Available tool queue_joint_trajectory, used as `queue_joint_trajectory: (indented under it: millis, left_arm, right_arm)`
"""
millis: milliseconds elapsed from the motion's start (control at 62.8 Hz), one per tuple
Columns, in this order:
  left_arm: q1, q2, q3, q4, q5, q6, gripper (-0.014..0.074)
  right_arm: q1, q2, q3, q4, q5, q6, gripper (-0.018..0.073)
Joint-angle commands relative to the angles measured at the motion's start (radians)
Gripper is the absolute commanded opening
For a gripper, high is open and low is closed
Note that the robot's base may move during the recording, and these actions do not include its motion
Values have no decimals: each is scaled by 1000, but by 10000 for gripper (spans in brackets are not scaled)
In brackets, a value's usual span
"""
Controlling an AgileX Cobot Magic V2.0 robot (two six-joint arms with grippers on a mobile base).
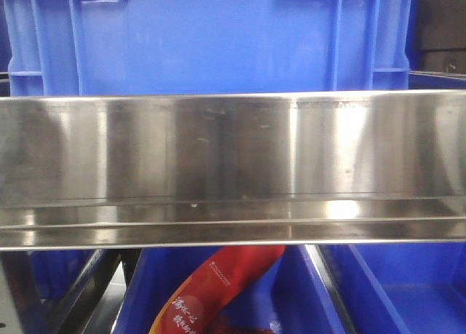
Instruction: Grab block from conveyor and place in blue bin
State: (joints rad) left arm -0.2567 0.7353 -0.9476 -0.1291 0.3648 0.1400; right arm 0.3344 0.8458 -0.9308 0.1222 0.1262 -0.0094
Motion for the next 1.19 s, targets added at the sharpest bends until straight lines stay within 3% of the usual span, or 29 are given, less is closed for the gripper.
queue_joint_trajectory:
  millis: [0,111,239,494,573,653,812,892,1035,1083,1179]
  left_arm:
    - [-85,85,-50,-2,-52,15,-111]
    - [-198,214,-112,16,-129,15,-111]
    - [-276,364,-183,16,-214,15,-111]
    - [-296,581,-288,-113,-222,13,-111]
    - [-296,605,-290,-120,-222,13,-90]
    - [-296,617,-290,-120,-206,13,1]
    - [-296,619,-290,-120,-189,13,336]
    - [-296,619,-290,-120,-193,13,461]
    - [-296,601,-290,-120,-195,13,474]
    - [-296,584,-290,-120,-195,13,426]
    - [-296,545,-290,-120,-195,13,224]
  right_arm:
    - [50,90,-44,4,-47,-8,-162]
    - [118,184,-87,4,-91,-8,-162]
    - [176,273,-114,4,-126,-8,-162]
    - [224,404,-146,4,-161,-8,-155]
    - [224,428,-154,4,-148,-8,-94]
    - [224,444,-156,4,-146,-8,51]
    - [224,449,-156,4,-144,-8,406]
    - [224,449,-156,4,-153,-8,482]
    - [224,429,-160,4,-155,-8,454]
    - [224,412,-162,4,-149,-8,393]
    - [224,374,-162,4,-136,-8,167]
